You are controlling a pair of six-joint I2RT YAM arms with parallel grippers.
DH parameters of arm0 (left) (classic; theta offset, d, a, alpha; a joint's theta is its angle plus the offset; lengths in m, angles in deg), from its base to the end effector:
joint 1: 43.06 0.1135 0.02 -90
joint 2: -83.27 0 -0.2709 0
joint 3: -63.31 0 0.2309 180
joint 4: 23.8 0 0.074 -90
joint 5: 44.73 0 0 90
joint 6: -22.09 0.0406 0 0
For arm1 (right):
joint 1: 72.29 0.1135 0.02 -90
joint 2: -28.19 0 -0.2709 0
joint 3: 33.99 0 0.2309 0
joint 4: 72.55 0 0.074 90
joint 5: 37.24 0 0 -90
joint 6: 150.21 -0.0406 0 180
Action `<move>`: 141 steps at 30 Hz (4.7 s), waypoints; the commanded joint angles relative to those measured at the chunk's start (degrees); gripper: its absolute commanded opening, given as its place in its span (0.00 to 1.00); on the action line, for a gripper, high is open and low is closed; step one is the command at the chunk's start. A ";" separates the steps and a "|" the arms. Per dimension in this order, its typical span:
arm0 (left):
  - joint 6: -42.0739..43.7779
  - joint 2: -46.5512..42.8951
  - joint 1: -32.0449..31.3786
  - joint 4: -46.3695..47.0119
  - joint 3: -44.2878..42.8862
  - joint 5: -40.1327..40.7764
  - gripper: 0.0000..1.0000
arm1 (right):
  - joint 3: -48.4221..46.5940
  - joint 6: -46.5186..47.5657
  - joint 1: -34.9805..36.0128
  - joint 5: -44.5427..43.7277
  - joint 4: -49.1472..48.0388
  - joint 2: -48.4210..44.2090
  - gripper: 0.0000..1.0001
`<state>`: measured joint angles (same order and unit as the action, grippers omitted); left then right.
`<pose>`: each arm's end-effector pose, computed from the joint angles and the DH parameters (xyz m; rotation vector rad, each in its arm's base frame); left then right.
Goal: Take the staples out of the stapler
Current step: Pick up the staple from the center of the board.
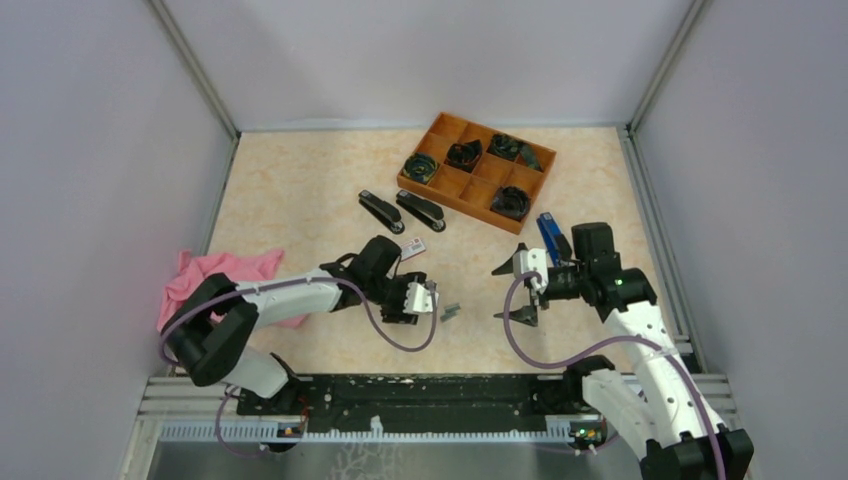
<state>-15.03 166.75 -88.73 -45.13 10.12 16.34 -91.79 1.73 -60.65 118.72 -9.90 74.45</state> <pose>0.1653 -0.1973 0.1803 1.9504 1.3961 -0.5628 0.1059 0.0597 0.2849 -1.5159 1.2859 0.8474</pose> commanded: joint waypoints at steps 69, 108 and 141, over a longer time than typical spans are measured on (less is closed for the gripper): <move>-10.04 11.84 -0.91 -13.17 -12.70 -0.91 0.21 | -1.91 1.11 0.42 1.81 0.31 1.11 0.80; -83.67 -5.06 4.01 72.96 8.80 -13.87 0.24 | -1.26 -81.76 0.31 5.44 -59.11 10.91 0.73; -99.16 5.29 0.32 101.62 10.56 -3.46 0.23 | 10.03 -96.44 6.28 1.24 -84.34 10.81 0.45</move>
<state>-114.61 171.52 -87.98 47.85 21.18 11.09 -81.28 -96.37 -55.60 121.27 -93.96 85.16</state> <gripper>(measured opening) 0.236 0.471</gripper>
